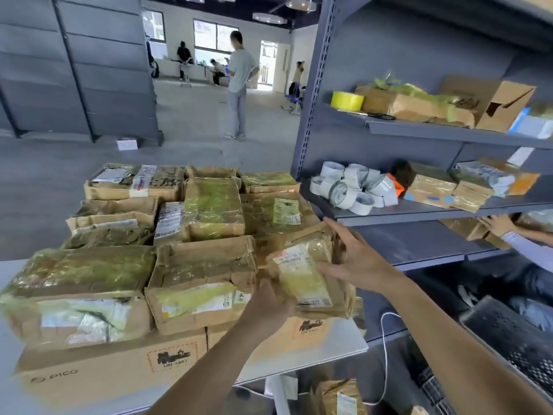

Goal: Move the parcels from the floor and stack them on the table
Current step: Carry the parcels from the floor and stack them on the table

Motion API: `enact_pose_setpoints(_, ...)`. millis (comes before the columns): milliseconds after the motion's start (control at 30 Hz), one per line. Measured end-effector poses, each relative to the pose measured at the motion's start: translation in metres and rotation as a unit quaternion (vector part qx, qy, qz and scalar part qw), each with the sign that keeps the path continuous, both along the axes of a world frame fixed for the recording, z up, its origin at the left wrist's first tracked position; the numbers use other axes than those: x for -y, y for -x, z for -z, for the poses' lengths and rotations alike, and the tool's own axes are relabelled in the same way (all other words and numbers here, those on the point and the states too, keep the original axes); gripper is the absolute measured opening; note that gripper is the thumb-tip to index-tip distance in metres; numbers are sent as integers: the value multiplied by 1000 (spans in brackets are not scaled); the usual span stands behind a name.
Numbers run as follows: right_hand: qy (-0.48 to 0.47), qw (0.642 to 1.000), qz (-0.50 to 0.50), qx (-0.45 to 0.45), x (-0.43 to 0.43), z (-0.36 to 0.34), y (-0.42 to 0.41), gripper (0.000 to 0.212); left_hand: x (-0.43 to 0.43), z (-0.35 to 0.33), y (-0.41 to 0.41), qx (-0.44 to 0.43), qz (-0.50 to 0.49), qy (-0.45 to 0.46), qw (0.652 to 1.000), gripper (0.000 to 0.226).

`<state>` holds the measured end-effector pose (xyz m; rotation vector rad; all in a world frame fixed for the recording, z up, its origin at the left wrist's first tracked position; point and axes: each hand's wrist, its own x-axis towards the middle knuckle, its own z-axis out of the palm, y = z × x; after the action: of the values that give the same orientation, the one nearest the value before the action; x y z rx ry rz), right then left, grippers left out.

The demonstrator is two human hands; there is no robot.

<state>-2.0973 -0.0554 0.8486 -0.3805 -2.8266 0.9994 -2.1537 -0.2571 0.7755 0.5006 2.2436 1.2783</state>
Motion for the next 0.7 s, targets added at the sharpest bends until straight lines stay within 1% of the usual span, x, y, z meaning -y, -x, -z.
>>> enact_pose_setpoints(33,30,1000,-5,-4,-12,1,6,90,-6,2,1,58,-24,-6,998,54)
enact_pose_setpoints(67,67,998,-7,-9,-24,2,12,84,-13,3,1,135,-45,-38,989,60)
enact_pose_setpoints(100,108,994,-9,-12,-36,3,17,78,-20,3,2,213,-63,-91,971,65)
enact_pose_setpoints(133,150,989,-14,-8,-47,5,20,69,-27,4,4,268,-81,-145,949,68)
enact_pose_setpoints(167,186,982,-22,3,-57,8,24,60,-35,5,7,291,-100,-190,932,67)
enact_pose_setpoints(200,211,977,-32,22,-67,12,28,55,-42,6,11,288,-125,-221,923,59)
enact_pose_setpoints(267,226,970,-55,72,-88,21,34,55,-53,5,17,249,-177,-243,921,46)
enact_pose_setpoints(300,215,968,-71,104,-98,23,36,56,-58,6,18,219,-198,-233,927,42)
enact_pose_setpoints(400,147,956,-131,217,-119,27,43,52,-64,13,19,94,-227,-140,959,36)
enact_pose_setpoints(433,130,949,-144,247,-123,29,45,55,-64,13,19,48,-229,-102,967,36)
enact_pose_setpoints(467,115,944,-158,265,-127,31,47,63,-62,13,20,1,-222,-69,973,39)
enact_pose_setpoints(533,85,938,-185,280,-130,33,51,91,-59,10,21,-101,-185,-3,977,47)
enact_pose_setpoints(567,77,937,-198,276,-130,34,53,101,-58,9,21,-160,-162,45,973,48)
enact_pose_setpoints(633,101,934,-222,261,-128,34,58,110,-61,6,21,-255,-124,135,949,46)
enact_pose_setpoints(700,158,926,-222,262,-124,34,62,110,-65,4,20,-294,-100,181,933,45)
